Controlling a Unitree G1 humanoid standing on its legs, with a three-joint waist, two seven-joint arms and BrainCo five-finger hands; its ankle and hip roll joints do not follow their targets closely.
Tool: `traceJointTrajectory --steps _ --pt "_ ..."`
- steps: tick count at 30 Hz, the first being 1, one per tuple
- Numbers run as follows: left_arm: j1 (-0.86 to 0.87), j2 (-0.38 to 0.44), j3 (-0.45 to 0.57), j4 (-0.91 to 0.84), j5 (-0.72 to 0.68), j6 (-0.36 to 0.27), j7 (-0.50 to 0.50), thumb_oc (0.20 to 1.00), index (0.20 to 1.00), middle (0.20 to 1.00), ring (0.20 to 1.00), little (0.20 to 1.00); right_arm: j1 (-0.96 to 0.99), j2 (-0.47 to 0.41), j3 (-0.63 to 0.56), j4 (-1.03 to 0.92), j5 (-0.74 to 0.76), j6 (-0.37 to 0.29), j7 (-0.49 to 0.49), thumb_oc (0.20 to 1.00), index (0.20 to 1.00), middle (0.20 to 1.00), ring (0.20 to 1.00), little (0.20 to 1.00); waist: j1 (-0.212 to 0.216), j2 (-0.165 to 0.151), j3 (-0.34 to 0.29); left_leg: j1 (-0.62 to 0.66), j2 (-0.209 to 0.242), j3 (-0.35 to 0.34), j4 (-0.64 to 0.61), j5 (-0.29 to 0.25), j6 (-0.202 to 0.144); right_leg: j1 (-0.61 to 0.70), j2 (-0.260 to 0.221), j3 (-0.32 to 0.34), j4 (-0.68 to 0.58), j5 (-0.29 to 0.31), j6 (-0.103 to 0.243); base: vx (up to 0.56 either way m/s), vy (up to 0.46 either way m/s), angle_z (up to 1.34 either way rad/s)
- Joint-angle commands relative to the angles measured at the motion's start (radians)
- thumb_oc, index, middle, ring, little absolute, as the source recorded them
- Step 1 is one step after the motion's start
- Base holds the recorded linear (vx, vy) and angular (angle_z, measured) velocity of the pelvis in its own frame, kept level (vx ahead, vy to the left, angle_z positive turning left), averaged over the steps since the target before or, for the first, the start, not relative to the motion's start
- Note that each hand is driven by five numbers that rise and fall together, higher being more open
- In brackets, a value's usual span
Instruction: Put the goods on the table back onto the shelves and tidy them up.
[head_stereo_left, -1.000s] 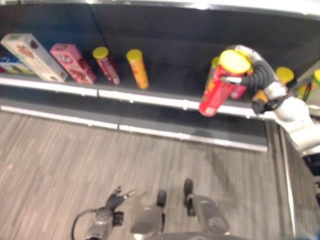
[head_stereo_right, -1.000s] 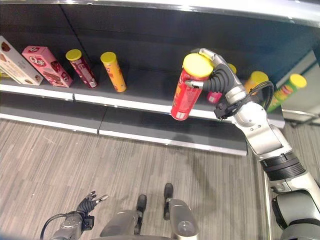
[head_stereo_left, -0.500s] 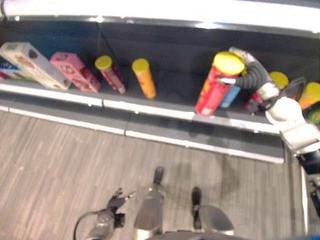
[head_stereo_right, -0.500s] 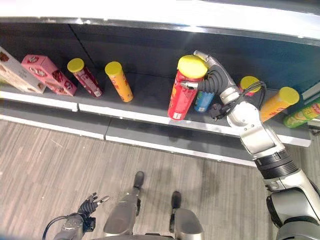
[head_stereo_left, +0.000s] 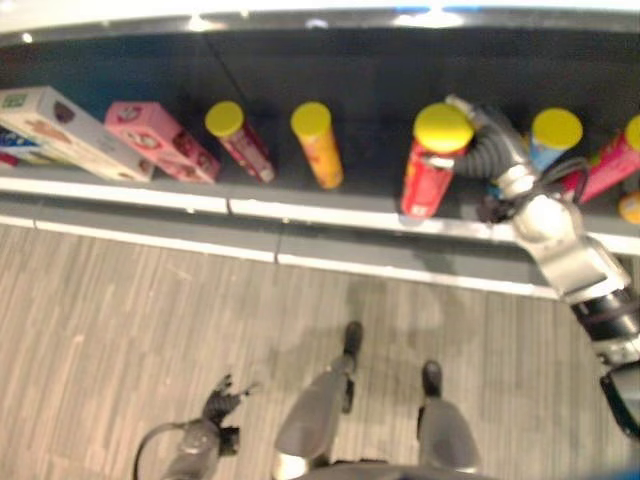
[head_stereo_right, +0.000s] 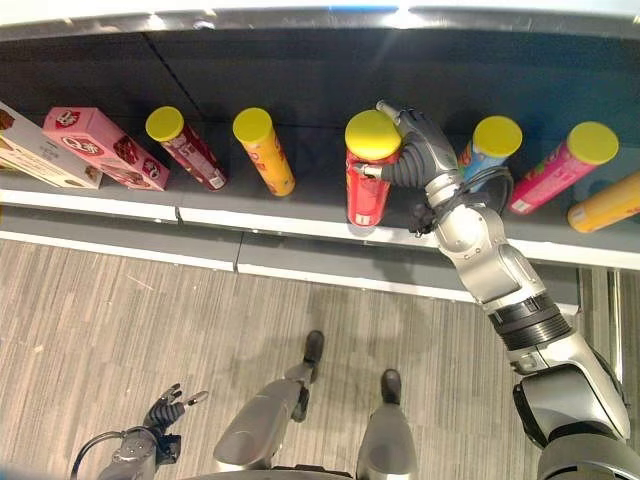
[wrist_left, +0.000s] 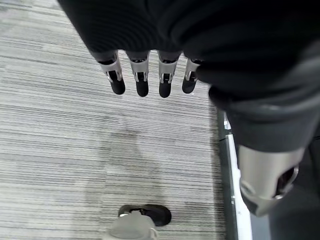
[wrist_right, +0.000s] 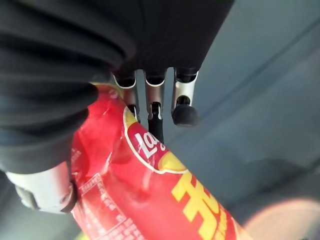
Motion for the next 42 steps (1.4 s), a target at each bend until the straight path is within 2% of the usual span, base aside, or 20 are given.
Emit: traceJointTrajectory --steps 1,9,15,23,42 --pt "0.030 0.038 -0.013 -0.053 -0.006 -0.028 0.031 1.000 1.000 1.000 1.000 1.000 -0.161 0.010 0.010 -0.009 -0.070 -0.018 -0.124 0.200 0.200 0.200 0.200 0.200 0.022 -0.011 0.024 -0.055 0.083 0.019 0.287 -0.303 -0.011 -0.059 -0.069 0.005 0.033 -0.025 0.018 -0.04 -0.011 -0.06" --pt "0.008 0.042 -0.039 -0.118 -0.032 -0.047 0.063 1.000 1.000 1.000 1.000 1.000 -0.234 0.027 -0.047 0.009 -0.150 0.004 -0.276 0.200 0.200 0.200 0.200 0.200 0.024 0.021 0.065 -0.094 0.072 0.013 0.288 -0.291 -0.011 -0.109 -0.075 -0.004 0.060 -0.027 0.017 -0.03 -0.006 0.04" --pt "-0.017 0.040 -0.058 -0.113 -0.043 -0.051 0.077 1.000 1.000 1.000 1.000 1.000 -0.297 0.019 -0.071 0.012 -0.146 0.022 -0.335 0.200 0.200 0.200 0.200 0.200 0.027 0.031 0.073 -0.116 0.064 0.008 0.276 -0.280 -0.010 -0.137 -0.079 -0.012 0.062 -0.020 0.021 -0.01 -0.006 0.06" --pt "-0.028 0.036 -0.080 -0.126 -0.056 -0.059 0.083 1.000 1.000 1.000 1.000 1.000 -0.327 -0.001 -0.051 0.079 -0.134 0.039 -0.355 0.200 0.200 0.200 0.200 0.200 0.035 0.041 0.073 -0.143 0.059 0.005 0.267 -0.271 -0.010 -0.164 -0.086 -0.025 0.063 -0.014 0.028 0.00 -0.001 0.01" --pt "-0.044 0.023 -0.100 -0.118 -0.078 -0.062 0.100 1.000 1.000 1.000 1.000 1.000 -0.318 0.047 -0.023 0.113 -0.109 0.033 -0.372 0.200 0.200 0.200 0.200 0.200 0.047 0.062 0.073 -0.202 0.045 -0.007 0.264 -0.259 -0.007 -0.221 -0.097 -0.049 0.080 -0.013 0.031 0.00 0.006 0.05"
